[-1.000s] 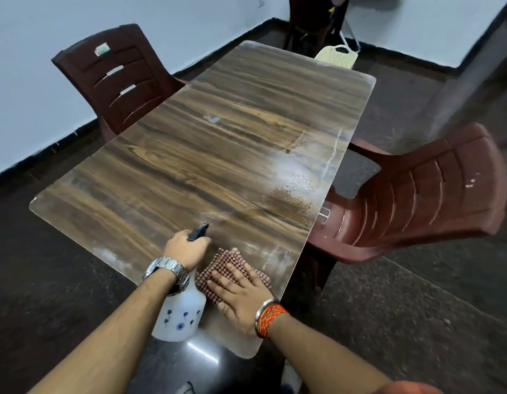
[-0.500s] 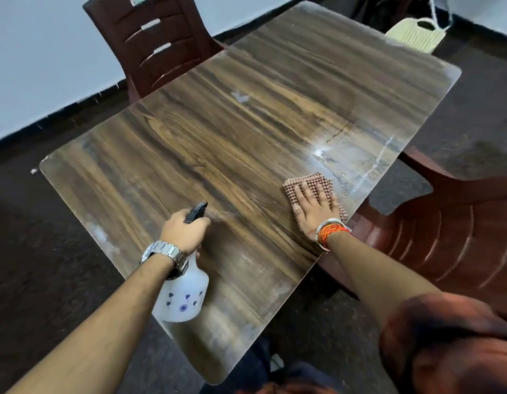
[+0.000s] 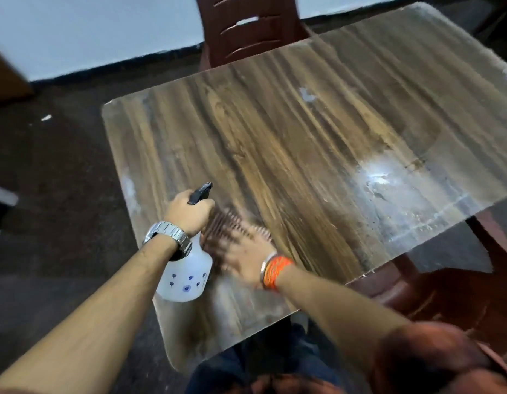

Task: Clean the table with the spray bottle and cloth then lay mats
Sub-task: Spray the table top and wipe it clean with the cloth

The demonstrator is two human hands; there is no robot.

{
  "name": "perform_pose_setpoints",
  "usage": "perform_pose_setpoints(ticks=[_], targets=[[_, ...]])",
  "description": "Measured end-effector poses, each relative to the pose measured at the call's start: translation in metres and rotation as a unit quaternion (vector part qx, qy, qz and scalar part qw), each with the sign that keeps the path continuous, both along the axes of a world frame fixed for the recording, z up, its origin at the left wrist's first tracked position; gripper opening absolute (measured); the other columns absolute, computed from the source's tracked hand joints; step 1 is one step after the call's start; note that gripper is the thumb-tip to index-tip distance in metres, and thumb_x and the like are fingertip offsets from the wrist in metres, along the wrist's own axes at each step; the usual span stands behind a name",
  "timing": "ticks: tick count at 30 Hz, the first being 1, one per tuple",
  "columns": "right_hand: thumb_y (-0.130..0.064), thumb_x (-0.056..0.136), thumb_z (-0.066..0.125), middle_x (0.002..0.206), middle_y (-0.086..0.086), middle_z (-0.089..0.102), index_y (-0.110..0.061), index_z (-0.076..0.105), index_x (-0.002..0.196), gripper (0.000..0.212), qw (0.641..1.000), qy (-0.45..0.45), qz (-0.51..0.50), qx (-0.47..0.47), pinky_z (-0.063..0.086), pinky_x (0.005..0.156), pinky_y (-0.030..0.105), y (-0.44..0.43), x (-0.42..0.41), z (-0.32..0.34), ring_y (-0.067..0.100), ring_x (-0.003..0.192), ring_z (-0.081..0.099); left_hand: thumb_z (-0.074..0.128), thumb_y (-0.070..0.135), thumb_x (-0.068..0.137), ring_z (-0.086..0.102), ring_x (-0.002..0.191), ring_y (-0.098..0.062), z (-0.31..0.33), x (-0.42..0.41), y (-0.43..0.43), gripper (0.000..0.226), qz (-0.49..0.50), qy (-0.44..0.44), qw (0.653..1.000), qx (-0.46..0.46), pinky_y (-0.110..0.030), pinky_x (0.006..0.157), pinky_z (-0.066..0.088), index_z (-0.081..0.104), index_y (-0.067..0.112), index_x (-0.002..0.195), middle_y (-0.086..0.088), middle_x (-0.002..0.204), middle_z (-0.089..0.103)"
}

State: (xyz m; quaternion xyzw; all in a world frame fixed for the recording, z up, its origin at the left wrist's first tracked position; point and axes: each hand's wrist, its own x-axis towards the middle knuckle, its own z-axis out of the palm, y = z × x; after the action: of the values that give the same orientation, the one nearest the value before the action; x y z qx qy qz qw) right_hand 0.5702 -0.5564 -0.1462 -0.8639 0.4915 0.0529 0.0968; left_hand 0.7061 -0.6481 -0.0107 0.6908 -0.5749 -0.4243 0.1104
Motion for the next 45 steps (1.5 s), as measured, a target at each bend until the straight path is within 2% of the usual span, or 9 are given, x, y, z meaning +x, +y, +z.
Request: perform_pose_setpoints(ticks=[7, 11, 16, 20, 28, 36, 38, 42, 45], targets=[[-0.046, 0.099, 0.023, 0.161, -0.011, 0.005, -0.035, 0.008, 0.153, 0.057, 0.981, -0.003, -0.193, 0.019, -0.007, 0.114, 0.054, -0.089, -0.042, 0.005, 0.027, 0.148, -0.002, 0.057, 0.024, 0.071, 0.068, 0.057, -0.033, 0.008, 0.041, 0.056, 0.012, 0.166, -0.004, 0.986, -0.012, -0.039, 0.058, 0.057, 0.060, 0.011, 0.070, -0.004, 0.056, 0.060], [-0.045, 0.093, 0.024, 0.158, -0.003, 0.026, -0.029, 0.027, 0.150, 0.060, 0.998, -0.011, -0.063, -0.029, 0.003, 0.113, 0.062, -0.015, 0.014, 0.001, 0.036, 0.146, 0.012, 0.057, 0.015, 0.081, 0.047, 0.034, -0.013, 0.009, 0.062, 0.089, 0.014, 0.198, -0.006, 0.980, -0.017, -0.019, 0.030, 0.031, 0.052, 0.018, 0.068, -0.003, 0.056, 0.054], [-0.048, 0.087, 0.042, 0.158, 0.000, 0.011, -0.031, 0.030, 0.149, 0.066, 0.992, 0.038, 0.112, 0.042, -0.010, 0.110, 0.065, 0.114, 0.108, 0.001, 0.039, 0.145, -0.011, 0.056, 0.027, 0.075, 0.053, 0.061, -0.030, 0.006, 0.081, 0.105, 0.015, 0.216, -0.015, 0.976, -0.007, -0.032, 0.053, 0.035, 0.056, 0.012, 0.073, -0.005, 0.066, 0.059], [-0.043, 0.083, 0.055, 0.154, 0.000, 0.033, -0.031, 0.041, 0.144, 0.064, 0.994, 0.006, 0.092, 0.066, -0.008, 0.114, 0.062, 0.145, 0.128, -0.010, 0.035, 0.147, -0.003, 0.057, 0.027, 0.073, 0.068, 0.072, -0.034, 0.005, 0.087, 0.117, 0.017, 0.212, -0.012, 0.977, -0.013, -0.037, 0.065, 0.049, 0.061, 0.011, 0.077, -0.008, 0.073, 0.068], [-0.043, 0.095, 0.032, 0.156, -0.011, 0.028, -0.033, 0.029, 0.149, 0.056, 0.988, -0.038, -0.150, 0.005, 0.011, 0.114, 0.055, 0.142, 0.020, 0.004, 0.027, 0.146, 0.019, 0.057, 0.017, 0.081, 0.052, 0.045, -0.021, 0.012, 0.057, 0.127, 0.011, 0.146, 0.013, 0.989, -0.007, -0.022, 0.042, 0.037, 0.060, 0.010, 0.074, -0.008, 0.061, 0.061], [-0.045, 0.089, 0.018, 0.158, -0.006, 0.024, -0.031, 0.025, 0.151, 0.064, 0.886, -0.006, -0.464, 0.008, -0.001, 0.115, 0.055, 0.128, -0.091, 0.005, 0.034, 0.145, 0.017, 0.055, 0.017, 0.078, 0.057, 0.045, -0.028, 0.002, 0.011, 0.121, 0.011, 0.074, 0.038, 0.996, -0.010, -0.036, 0.053, 0.052, 0.057, 0.008, 0.071, -0.007, 0.051, 0.054], [-0.043, 0.087, 0.028, 0.155, -0.002, 0.032, -0.029, 0.033, 0.149, 0.063, 0.897, -0.019, -0.442, -0.005, 0.005, 0.113, 0.060, 0.126, -0.065, 0.008, 0.039, 0.142, 0.024, 0.055, 0.018, 0.072, 0.057, 0.046, -0.028, 0.001, -0.004, 0.117, 0.011, 0.056, 0.031, 0.998, -0.010, -0.044, 0.059, 0.056, 0.056, 0.007, 0.070, -0.007, 0.049, 0.054], [-0.043, 0.092, 0.033, 0.153, -0.005, 0.037, -0.033, 0.036, 0.146, 0.056, 0.977, -0.039, -0.206, 0.024, 0.007, 0.113, 0.059, 0.127, -0.034, 0.009, 0.035, 0.143, 0.024, 0.053, 0.025, 0.061, 0.059, 0.053, -0.031, -0.001, -0.045, 0.107, 0.017, 0.011, 0.021, 1.000, 0.001, -0.045, 0.060, 0.053, 0.053, 0.010, 0.069, -0.001, 0.044, 0.053], [-0.047, 0.094, 0.029, 0.150, -0.010, 0.039, -0.037, 0.035, 0.145, 0.053, 0.987, -0.047, -0.152, 0.008, 0.006, 0.114, 0.053, 0.110, -0.078, -0.001, 0.028, 0.143, 0.027, 0.055, 0.031, 0.056, 0.063, 0.060, -0.034, 0.000, -0.087, 0.098, 0.020, -0.011, 0.004, 1.000, 0.004, -0.048, 0.065, 0.056, 0.056, 0.013, 0.067, -0.007, 0.055, 0.058]])
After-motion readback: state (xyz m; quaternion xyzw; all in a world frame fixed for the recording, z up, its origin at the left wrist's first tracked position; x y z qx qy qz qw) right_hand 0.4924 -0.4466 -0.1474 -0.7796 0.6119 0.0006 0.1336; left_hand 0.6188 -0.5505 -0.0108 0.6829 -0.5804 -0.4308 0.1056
